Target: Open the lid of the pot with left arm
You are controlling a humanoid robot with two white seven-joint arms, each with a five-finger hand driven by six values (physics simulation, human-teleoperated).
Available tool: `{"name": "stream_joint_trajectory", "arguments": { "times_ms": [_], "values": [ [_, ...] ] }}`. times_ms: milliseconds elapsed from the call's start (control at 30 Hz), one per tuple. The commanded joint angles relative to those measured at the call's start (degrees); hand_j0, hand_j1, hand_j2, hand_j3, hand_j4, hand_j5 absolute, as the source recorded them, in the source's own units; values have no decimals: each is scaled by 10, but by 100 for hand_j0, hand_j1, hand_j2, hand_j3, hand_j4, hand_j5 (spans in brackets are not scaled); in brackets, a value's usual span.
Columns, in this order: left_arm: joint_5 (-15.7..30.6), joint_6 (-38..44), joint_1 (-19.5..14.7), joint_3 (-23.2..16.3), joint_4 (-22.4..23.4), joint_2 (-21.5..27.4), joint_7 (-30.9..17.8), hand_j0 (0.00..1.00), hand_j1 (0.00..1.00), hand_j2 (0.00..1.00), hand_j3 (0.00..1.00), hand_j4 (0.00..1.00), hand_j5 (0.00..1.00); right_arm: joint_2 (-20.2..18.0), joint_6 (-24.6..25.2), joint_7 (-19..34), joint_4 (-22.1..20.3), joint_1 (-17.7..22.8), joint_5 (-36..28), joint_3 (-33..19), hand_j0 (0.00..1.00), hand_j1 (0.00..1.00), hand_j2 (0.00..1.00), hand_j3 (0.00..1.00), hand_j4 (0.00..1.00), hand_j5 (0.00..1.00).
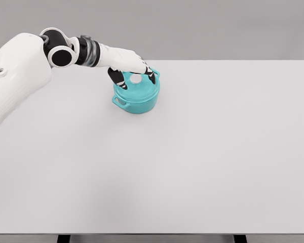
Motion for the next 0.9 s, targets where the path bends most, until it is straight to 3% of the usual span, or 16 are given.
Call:
{"name": "stream_joint_trajectory", "arguments": {
  "times_ms": [0,867],
  "values": [
    [-9,1,0,3,5,-4,0,80,80,80,80,80,80,0,0,0,0,0,0,0,100,100,100,100,100,100],
    [-45,1,4,23,31,-23,0,76,76,76,76,76,76,0,0,0,0,0,0,0,100,100,100,100,100,100]
  ]
}}
